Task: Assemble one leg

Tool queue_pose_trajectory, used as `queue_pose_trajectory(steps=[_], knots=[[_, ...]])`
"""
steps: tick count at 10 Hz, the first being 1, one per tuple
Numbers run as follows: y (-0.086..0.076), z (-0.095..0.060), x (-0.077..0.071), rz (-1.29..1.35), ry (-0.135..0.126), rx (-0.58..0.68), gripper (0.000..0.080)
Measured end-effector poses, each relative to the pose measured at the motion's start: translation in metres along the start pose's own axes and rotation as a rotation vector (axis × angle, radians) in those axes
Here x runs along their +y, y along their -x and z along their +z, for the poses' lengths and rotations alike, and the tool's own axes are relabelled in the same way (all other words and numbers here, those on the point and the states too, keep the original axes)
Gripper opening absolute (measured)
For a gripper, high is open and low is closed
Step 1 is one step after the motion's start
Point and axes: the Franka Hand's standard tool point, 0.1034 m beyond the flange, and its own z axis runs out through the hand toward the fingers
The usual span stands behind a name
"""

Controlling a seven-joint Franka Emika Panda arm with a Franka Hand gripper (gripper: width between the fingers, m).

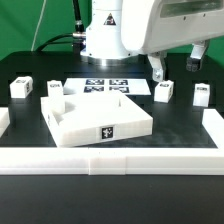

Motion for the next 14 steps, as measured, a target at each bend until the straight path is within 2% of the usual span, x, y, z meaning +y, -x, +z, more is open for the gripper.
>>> queue_pose_trajectory(steps=[12, 13, 14], knots=[[0.000, 0.001, -0.001, -0.003, -0.001, 0.000, 0.0650], [0.003, 0.002, -0.001, -0.059, 0.001, 0.002, 0.0650], [0.020, 0.008, -0.001, -0.152, 0.011, 0.018, 0.0650]])
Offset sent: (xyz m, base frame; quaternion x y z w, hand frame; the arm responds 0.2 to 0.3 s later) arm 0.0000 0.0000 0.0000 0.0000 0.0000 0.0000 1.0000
